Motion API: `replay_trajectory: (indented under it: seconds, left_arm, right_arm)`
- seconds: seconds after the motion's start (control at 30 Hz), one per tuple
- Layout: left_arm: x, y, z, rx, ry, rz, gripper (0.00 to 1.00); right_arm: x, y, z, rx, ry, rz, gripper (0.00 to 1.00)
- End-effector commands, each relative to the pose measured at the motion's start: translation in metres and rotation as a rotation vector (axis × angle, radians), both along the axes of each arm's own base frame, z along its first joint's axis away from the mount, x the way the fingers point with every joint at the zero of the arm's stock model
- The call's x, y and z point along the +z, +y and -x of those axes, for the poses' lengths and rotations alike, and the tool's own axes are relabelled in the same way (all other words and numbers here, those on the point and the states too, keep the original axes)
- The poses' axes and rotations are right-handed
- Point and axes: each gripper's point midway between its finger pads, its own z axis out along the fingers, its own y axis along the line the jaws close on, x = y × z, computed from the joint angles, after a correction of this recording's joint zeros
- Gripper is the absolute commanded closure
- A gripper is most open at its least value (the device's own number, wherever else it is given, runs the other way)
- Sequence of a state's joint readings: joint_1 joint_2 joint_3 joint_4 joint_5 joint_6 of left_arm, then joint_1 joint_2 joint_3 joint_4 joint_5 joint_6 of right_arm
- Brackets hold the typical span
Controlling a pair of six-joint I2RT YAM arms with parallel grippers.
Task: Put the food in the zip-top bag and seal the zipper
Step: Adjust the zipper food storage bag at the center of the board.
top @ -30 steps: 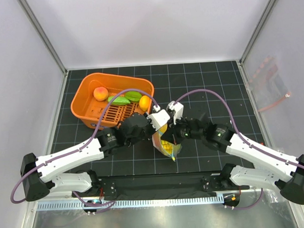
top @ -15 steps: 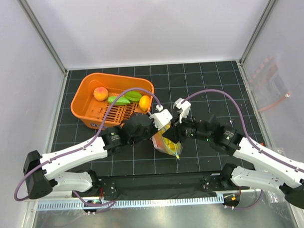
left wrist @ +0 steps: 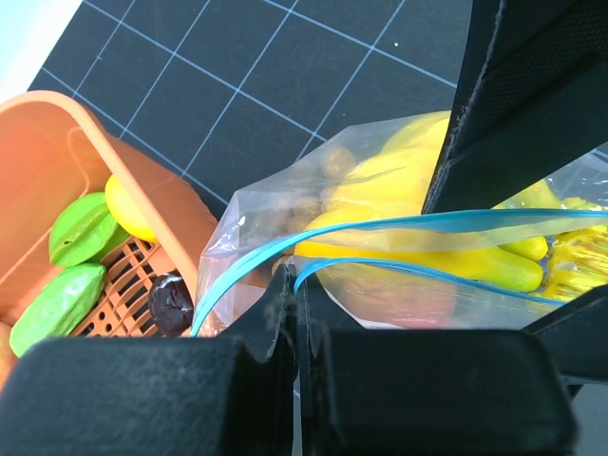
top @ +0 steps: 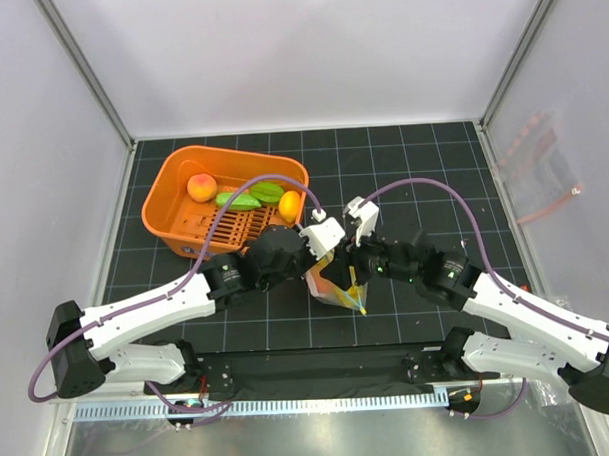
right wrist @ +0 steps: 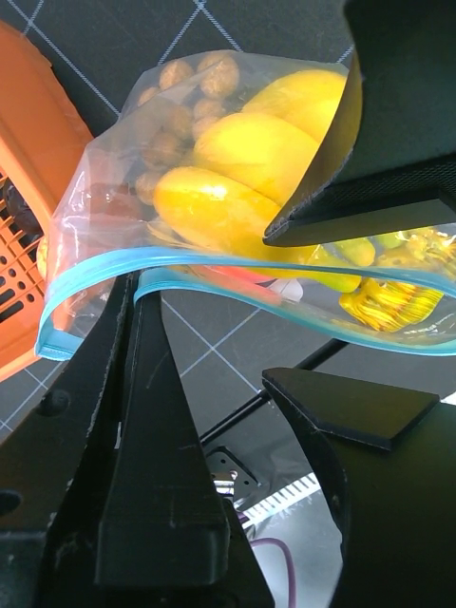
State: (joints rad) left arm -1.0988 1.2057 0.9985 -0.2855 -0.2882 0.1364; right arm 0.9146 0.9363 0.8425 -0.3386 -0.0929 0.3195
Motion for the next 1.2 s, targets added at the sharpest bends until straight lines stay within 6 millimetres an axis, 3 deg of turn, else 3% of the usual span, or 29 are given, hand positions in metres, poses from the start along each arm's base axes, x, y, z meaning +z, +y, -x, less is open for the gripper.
replay_trajectory:
  seconds: [0.0, 0.2, 0.3, 0.33, 0.4, 0.43, 0.53, 0.73, 0.8, 0.9, 1.03, 1.17]
  left_arm:
    - [0.027, -0.008, -0.005, 0.013, -0.026, 0.082, 1.0]
    - [0.035, -0.01, -0.003, 0.019, -0.018, 0.129, 1.0]
    - [0.038, -0.012, -0.003, 0.016, -0.019, 0.151, 1.0]
    - [0.037, -0.011, -0.003, 0.016, -0.02, 0.152, 1.0]
    - [0.041, -0.011, -0.003, 0.019, -0.029, 0.172, 1.0]
    - [0.042, -0.01, -0.002, 0.019, -0.032, 0.18, 1.0]
    - [0.049, -0.008, -0.001, 0.011, -0.053, 0.211, 0.93]
    - [0.054, -0.009, 0.018, -0.144, -0.101, 0.19, 0.56]
    - [0.058, -0.01, 0.028, -0.202, -0.104, 0.208, 0.48]
    - [0.059, -0.014, 0.043, -0.303, -0.098, 0.206, 0.42]
    - [0.052, -0.03, 0.062, -0.435, -0.052, 0.197, 0.44]
    - [0.032, -0.041, 0.07, -0.488, 0.002, 0.086, 0.45]
  right_arm:
    - [0.014, 0.004, -0.008, -0.026, -0.051, -0.029, 0.39]
    - [0.007, 0.007, -0.01, -0.044, -0.05, -0.001, 0.39]
    - [0.006, 0.005, -0.018, -0.092, -0.054, 0.008, 0.47]
    - [0.006, 0.004, -0.019, -0.101, -0.055, 0.007, 0.58]
    - [0.008, 0.003, -0.02, -0.115, -0.059, -0.007, 0.7]
    - [0.009, 0.003, -0.02, -0.119, -0.061, -0.013, 0.82]
    - [0.012, -0.001, -0.021, -0.141, -0.07, -0.02, 0.99]
    - [0.022, -0.002, -0.007, -0.048, -0.095, -0.022, 0.99]
    - [0.022, -0.006, -0.005, -0.041, -0.102, 0.003, 0.99]
    - [0.024, -0.006, 0.002, -0.003, -0.095, 0.009, 0.99]
    - [0.031, -0.005, 0.013, 0.062, -0.109, -0.02, 0.99]
    - [0.034, -0.001, 0.023, 0.12, -0.105, -0.04, 0.99]
